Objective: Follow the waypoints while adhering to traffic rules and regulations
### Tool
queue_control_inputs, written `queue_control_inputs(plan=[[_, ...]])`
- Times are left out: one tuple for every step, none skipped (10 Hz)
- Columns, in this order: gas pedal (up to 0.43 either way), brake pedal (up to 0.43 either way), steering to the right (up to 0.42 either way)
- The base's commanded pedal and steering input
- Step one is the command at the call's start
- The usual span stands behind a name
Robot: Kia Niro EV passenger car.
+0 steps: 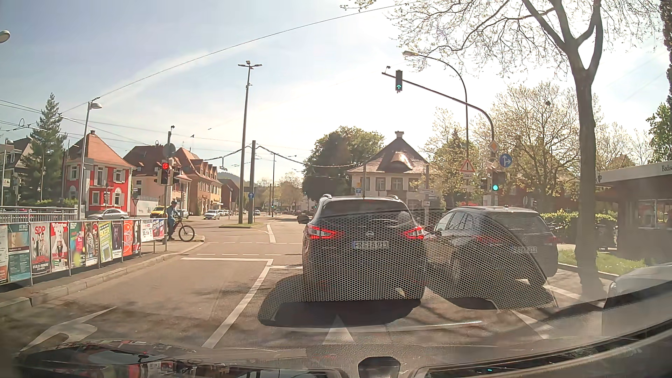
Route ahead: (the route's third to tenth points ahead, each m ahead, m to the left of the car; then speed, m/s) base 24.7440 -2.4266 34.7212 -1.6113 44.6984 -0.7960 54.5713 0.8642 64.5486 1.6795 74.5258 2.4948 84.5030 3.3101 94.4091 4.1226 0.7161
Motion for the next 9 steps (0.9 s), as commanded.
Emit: queue_control_inputs(plan=[[0.209,0.0,-0.03],[0.228,0.0,-0.03],[0.248,0.0,-0.027],[0.26,0.0,-0.024],[0.26,0.0,-0.022],[0.26,0.0,-0.021],[0.26,0.0,-0.021],[0.26,0.0,-0.021],[0.26,0.0,-0.021]])
